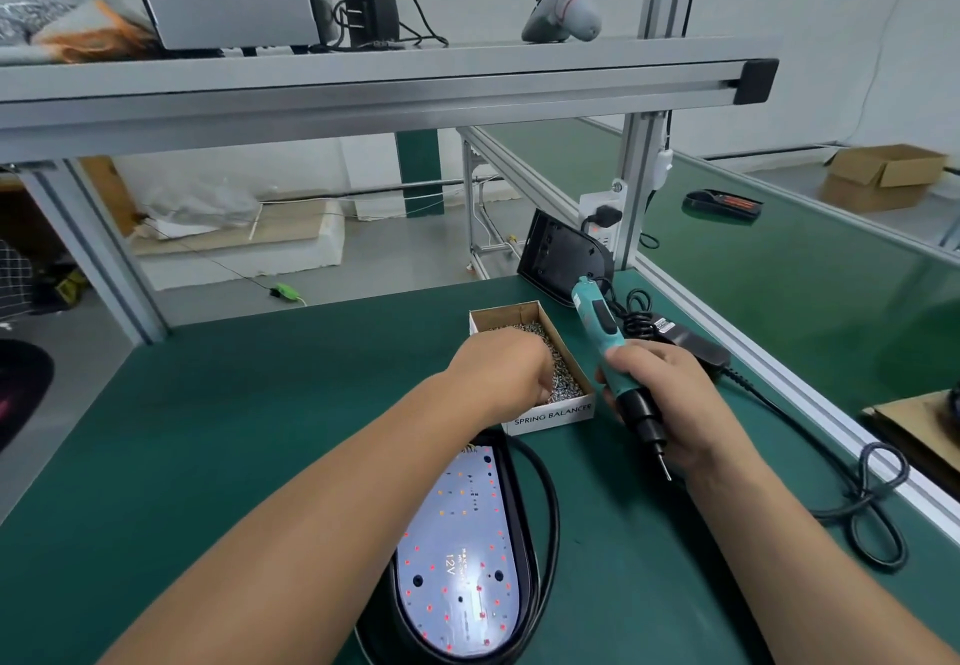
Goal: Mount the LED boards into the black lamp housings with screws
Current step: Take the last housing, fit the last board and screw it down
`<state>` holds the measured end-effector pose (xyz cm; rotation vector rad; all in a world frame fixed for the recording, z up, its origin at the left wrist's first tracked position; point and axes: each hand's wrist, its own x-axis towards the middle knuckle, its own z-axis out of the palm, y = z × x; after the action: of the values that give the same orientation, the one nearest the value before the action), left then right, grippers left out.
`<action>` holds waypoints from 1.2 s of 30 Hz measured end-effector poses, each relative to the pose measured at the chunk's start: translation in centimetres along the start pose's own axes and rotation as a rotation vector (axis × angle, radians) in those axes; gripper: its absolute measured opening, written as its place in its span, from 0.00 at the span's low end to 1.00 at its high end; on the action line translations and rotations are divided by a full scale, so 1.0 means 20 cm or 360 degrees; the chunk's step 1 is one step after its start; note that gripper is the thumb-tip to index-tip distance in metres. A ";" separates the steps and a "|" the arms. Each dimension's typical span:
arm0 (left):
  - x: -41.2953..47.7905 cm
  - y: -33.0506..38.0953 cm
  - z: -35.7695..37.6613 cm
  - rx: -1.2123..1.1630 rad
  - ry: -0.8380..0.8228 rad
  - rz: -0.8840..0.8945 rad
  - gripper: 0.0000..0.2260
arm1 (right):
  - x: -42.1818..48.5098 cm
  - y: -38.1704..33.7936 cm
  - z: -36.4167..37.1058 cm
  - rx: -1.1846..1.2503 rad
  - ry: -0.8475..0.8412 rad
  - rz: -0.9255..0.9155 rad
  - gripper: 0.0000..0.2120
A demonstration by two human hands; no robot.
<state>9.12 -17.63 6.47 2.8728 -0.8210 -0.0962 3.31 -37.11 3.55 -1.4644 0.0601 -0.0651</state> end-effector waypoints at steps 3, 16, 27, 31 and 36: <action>-0.01 0.00 0.00 -0.0079 0.0042 -0.0034 0.05 | 0.00 0.00 0.00 0.0001 0.0006 -0.0004 0.08; -0.03 -0.03 -0.03 -0.0064 0.0008 -0.0006 0.10 | 0.00 0.00 0.01 0.0000 0.0014 -0.0046 0.08; -0.03 0.00 -0.02 0.0195 -0.0036 0.0059 0.09 | -0.01 0.00 0.01 -0.0003 0.0042 -0.0028 0.11; -0.03 -0.04 -0.01 -0.0034 0.0022 -0.0015 0.08 | -0.01 0.00 0.01 0.0026 0.0042 -0.0031 0.08; -0.05 -0.08 -0.06 -0.0574 0.0128 -0.0148 0.08 | -0.01 -0.01 0.01 0.0044 0.0042 -0.0036 0.07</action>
<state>9.13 -15.61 7.49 2.5547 -0.5861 -0.1241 3.14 -36.88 3.73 -1.4367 0.0638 -0.1034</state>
